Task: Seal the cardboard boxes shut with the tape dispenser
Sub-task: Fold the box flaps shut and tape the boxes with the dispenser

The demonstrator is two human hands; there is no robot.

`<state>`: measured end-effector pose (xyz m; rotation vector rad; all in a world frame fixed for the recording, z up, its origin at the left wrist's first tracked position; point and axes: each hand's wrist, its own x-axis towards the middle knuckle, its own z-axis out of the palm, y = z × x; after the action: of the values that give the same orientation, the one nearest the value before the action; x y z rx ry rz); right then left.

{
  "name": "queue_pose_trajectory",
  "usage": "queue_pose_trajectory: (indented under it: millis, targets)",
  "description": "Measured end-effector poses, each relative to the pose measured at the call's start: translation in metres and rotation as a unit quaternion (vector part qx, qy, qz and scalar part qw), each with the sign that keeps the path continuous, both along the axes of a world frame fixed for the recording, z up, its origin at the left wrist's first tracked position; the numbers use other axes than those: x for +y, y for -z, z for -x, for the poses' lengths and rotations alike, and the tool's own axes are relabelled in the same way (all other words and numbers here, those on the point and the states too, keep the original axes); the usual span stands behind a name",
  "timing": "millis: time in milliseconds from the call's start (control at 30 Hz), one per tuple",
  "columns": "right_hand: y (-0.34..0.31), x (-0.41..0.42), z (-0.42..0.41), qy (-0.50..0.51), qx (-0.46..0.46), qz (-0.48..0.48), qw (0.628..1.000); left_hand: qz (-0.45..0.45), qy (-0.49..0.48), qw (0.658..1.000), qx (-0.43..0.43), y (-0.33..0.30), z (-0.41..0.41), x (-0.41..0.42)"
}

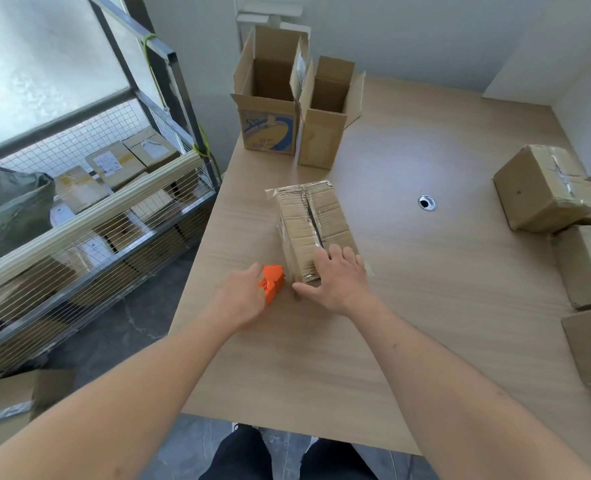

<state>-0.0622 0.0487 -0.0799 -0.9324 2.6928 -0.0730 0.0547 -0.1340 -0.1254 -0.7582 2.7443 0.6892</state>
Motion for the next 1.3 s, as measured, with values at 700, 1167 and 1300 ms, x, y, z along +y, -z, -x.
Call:
queue_pose_trajectory:
  millis: [700,1167,1300]
  targets:
    - [-0.002,0.072,0.042,0.124,-0.061,0.307,0.942,0.029,0.175,0.980,0.088,-0.059,0.057,0.059]
    - [0.019,0.084,0.028,0.204,-0.080,0.369,0.903,0.025,0.153,0.982,0.109,-0.056,0.053,0.066]
    - [0.016,0.090,0.030,0.180,-0.109,0.380,0.901,0.011,0.143,0.983,0.113,-0.056,0.054,0.065]
